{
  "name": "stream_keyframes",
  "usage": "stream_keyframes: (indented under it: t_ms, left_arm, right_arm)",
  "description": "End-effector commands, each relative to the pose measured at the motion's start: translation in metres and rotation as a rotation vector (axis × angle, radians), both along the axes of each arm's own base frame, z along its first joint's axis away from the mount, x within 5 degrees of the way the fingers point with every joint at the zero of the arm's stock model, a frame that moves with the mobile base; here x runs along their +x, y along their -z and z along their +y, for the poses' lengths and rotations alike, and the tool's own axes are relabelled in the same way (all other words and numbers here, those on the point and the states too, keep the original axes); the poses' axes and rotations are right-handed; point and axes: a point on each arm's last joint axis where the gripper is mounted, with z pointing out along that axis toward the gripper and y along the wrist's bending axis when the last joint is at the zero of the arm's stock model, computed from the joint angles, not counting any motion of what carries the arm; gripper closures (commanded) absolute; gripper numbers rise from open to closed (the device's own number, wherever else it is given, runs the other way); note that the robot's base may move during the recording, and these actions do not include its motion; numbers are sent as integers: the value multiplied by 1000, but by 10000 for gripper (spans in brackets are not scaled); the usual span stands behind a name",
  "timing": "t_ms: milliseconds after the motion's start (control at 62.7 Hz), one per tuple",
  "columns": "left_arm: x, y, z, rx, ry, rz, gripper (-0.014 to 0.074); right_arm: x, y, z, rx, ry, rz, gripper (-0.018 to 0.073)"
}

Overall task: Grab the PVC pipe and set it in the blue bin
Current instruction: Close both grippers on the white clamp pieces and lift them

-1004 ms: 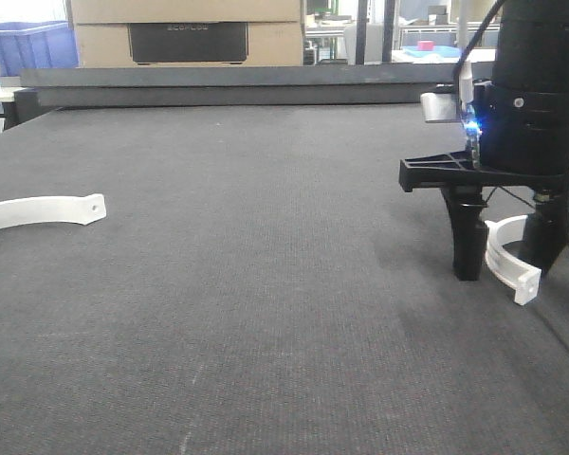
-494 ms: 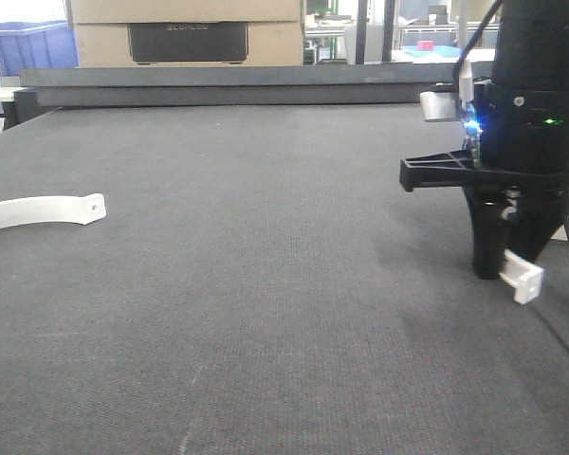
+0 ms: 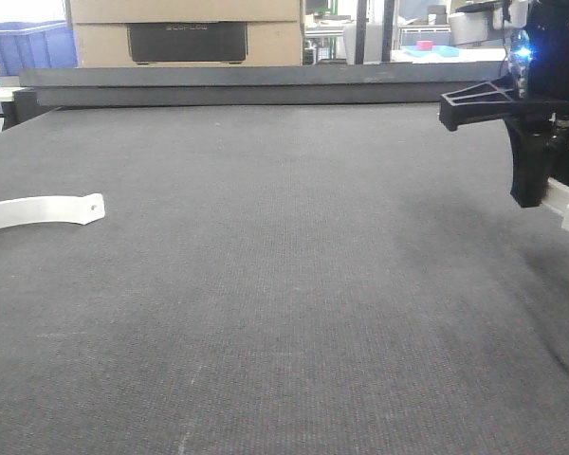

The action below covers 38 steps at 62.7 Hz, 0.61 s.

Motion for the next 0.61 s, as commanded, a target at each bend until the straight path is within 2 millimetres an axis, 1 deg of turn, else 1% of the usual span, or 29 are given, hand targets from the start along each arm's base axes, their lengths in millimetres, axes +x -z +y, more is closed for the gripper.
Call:
stream_keyframes:
  t_ms: [0, 48, 159, 255, 430, 542, 590]
  left_arm:
    - [8, 12, 6, -22, -7, 43, 707]
    - [12, 20, 11, -43, -10, 70, 707]
    - [18, 32, 19, -61, -26, 100, 707]
    - [22, 40, 23, -27, -18, 119, 707]
    - [29, 56, 23, -22, -17, 146, 707]
    - [32, 59, 25, -8, -14, 141, 703]
    - [33, 60, 25, 2, -11, 131, 680]
  right_arm:
    - [-1, -5, -2, -15, -4, -16, 716]
    - [-1, -5, -2, -15, -4, -16, 716]
    - [0, -5, -2, -9, -5, -28, 716]
    - [2, -6, -1, 0, -8, -47, 716]
    - [4, -6, 0, 12, -11, -73, 716]
    - [4, -6, 1, 13, -12, -75, 716]
    - [5, -6, 1, 14, -12, -77, 716]
